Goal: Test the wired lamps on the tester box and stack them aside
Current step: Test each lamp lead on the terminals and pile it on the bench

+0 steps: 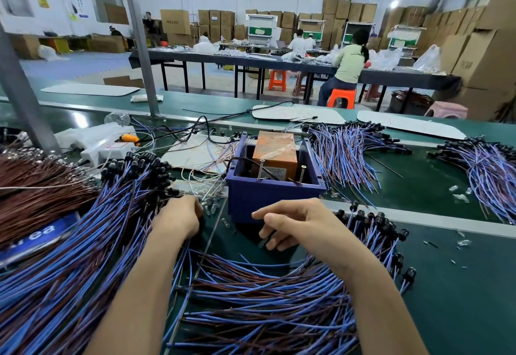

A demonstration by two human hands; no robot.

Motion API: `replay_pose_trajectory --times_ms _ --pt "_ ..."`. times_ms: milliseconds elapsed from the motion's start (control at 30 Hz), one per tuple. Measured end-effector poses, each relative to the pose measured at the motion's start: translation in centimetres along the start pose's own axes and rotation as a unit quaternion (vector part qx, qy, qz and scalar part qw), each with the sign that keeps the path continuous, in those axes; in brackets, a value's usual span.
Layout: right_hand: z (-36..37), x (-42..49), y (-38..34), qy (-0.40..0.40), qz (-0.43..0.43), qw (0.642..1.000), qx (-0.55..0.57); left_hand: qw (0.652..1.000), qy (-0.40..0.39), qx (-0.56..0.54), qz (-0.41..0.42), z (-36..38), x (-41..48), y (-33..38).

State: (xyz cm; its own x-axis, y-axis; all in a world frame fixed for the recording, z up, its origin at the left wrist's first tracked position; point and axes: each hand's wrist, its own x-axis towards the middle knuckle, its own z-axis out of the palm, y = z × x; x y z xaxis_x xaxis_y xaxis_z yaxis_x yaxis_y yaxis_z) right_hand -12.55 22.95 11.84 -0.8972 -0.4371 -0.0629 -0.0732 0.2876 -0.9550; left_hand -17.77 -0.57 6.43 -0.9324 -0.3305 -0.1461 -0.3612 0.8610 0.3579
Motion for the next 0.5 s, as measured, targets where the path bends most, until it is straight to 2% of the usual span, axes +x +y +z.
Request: replay_pose_trajectory --times_ms 233,333,400,500 --pt "0.0 0.3 0.4 0.002 0.009 1.000 0.017 0.999 0.046 -0.027 0.001 -1.2 0.5 0.2" --pt "0.0 0.4 0.5 0.000 0.008 1.000 0.018 1.000 0.024 -0.001 0.004 -0.2 0.3 0.1" --pt "0.1 0.4 0.6 -0.003 0.006 1.000 0.017 0.998 0.053 0.035 -0.005 0.7 0.1 0.4" --pt "0.1 0.5 0.6 -0.006 0.007 1.000 0.011 0.997 0.069 0.011 -0.011 0.8 0.1 0.6"
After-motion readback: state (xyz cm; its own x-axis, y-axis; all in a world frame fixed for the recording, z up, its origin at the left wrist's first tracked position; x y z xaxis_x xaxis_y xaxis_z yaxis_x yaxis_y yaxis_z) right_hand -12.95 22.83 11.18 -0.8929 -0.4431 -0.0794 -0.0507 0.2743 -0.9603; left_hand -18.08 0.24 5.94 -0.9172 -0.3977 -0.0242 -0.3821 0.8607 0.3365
